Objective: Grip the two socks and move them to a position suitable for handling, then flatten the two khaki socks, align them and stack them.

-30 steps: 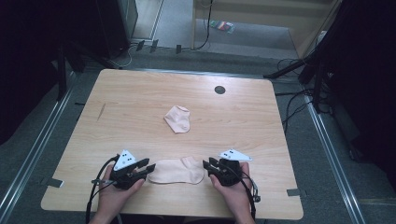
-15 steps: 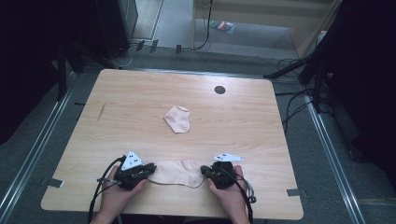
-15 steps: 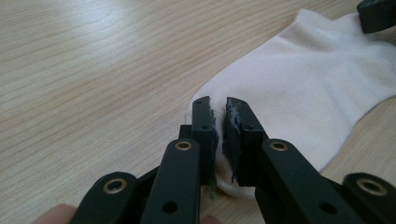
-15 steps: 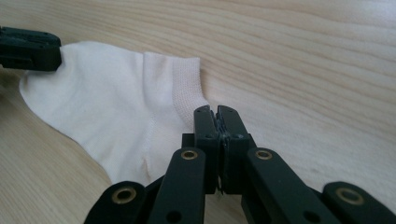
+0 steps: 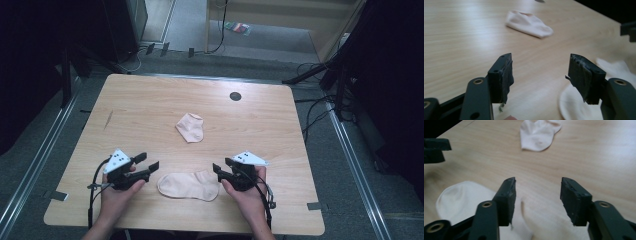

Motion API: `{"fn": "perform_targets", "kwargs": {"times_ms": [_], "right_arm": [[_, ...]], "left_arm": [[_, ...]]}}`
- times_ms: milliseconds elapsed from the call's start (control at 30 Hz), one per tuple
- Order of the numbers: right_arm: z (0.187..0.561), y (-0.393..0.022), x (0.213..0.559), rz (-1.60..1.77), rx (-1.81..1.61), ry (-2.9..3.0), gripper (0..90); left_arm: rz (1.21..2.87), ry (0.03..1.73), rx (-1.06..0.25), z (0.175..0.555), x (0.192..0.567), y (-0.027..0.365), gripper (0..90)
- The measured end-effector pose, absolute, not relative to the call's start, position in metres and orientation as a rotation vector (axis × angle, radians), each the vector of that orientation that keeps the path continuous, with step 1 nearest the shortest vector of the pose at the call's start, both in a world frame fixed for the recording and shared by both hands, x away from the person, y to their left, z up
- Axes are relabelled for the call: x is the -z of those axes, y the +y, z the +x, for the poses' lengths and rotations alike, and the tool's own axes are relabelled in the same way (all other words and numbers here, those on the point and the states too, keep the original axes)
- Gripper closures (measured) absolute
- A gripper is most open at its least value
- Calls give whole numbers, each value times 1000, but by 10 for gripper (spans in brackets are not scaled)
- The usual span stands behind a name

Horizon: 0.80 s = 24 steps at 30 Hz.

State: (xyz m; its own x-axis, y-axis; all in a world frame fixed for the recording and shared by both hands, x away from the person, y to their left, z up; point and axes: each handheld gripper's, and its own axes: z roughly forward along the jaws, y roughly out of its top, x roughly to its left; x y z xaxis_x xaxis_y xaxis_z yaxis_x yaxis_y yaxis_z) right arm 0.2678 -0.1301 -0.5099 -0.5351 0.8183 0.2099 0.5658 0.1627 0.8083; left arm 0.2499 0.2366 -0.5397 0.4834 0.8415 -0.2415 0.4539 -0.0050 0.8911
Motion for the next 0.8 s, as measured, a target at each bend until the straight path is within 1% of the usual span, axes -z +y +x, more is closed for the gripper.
{"fn": "perform_targets", "kwargs": {"times_ms": [100, 200, 367, 467, 600, 667, 800], "right_arm": [[276, -126, 506, 1316, -1290, 2144, 419], [286, -120, 502, 1301, -1275, 2129, 416], [308, -106, 493, 1258, -1281, 2123, 430], [322, -96, 488, 1221, -1258, 2136, 441], [345, -85, 485, 1228, -1235, 2153, 485], [358, -78, 487, 1238, -1220, 2167, 516], [378, -64, 496, 1230, -1175, 2210, 539]], "left_arm": [[1608, 1186, -488, 256, 539, 251, 314], [1594, 1227, -513, 259, 541, 259, 302], [1612, 1274, -502, 263, 548, 257, 277], [1648, 1294, -503, 266, 550, 253, 230], [1668, 1290, -505, 266, 551, 251, 230], [1668, 1290, -502, 266, 551, 252, 230], [1664, 1297, -495, 266, 551, 252, 232]]}}
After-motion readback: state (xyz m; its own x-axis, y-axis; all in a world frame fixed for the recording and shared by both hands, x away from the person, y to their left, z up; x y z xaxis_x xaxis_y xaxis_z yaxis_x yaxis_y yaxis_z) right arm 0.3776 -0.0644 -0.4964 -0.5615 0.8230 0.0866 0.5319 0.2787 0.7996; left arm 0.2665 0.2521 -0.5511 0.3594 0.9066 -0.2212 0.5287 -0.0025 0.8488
